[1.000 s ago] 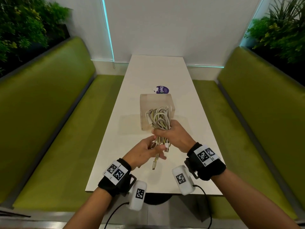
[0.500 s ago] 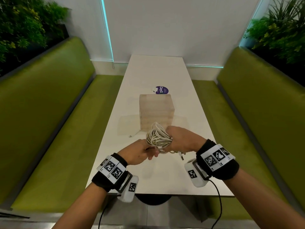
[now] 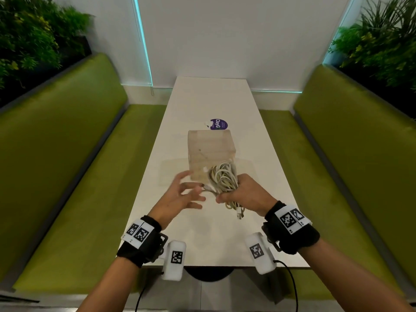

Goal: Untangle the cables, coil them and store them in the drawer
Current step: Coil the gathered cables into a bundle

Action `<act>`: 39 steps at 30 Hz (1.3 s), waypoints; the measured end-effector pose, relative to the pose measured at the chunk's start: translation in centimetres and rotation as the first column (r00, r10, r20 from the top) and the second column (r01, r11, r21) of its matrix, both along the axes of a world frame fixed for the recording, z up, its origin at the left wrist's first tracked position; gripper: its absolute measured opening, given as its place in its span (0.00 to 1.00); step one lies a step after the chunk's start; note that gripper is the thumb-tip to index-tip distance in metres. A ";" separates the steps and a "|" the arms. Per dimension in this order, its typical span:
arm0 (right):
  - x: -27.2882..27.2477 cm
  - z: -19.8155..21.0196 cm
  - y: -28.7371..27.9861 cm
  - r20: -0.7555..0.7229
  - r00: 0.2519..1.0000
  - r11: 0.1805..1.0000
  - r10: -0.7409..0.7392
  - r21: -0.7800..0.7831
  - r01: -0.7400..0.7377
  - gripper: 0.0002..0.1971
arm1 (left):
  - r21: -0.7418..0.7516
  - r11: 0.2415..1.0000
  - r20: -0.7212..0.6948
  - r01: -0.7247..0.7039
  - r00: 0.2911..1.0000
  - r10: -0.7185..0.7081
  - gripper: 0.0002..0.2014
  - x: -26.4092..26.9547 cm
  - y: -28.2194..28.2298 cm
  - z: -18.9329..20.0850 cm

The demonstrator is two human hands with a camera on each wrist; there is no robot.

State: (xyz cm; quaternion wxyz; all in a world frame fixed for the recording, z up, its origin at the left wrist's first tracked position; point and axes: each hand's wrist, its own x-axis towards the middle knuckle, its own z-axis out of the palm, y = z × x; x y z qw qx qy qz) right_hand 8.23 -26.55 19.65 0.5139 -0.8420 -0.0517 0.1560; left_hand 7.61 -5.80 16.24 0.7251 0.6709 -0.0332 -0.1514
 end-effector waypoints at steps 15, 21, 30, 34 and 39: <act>-1.2 -1.0 4.6 0.132 0.978 0.981 0.160 0.089 -0.172 0.12 | -0.314 0.929 -0.039 -0.198 0.980 0.196 0.23 -0.9 -5.0 0.6; -0.2 0.0 3.9 -0.120 0.890 0.877 0.441 -0.152 -0.455 0.28 | -0.295 0.912 -0.110 -0.286 0.958 0.265 0.08 -0.6 -4.2 0.0; 3.8 4.0 2.3 0.200 0.974 0.993 0.110 -0.058 -0.100 0.25 | -0.056 0.961 -0.013 -0.270 0.963 0.270 0.07 0.0 -2.1 -0.6; 3.8 3.2 4.3 0.319 0.946 0.994 0.055 0.070 -0.081 0.13 | 0.053 0.985 0.024 -0.167 0.986 0.166 0.07 -0.2 -2.3 -0.5; 3.5 2.3 4.0 0.327 0.944 0.984 -0.036 0.178 -0.024 0.04 | -0.078 0.975 -0.047 -0.209 0.978 0.206 0.06 -0.1 -1.5 -0.8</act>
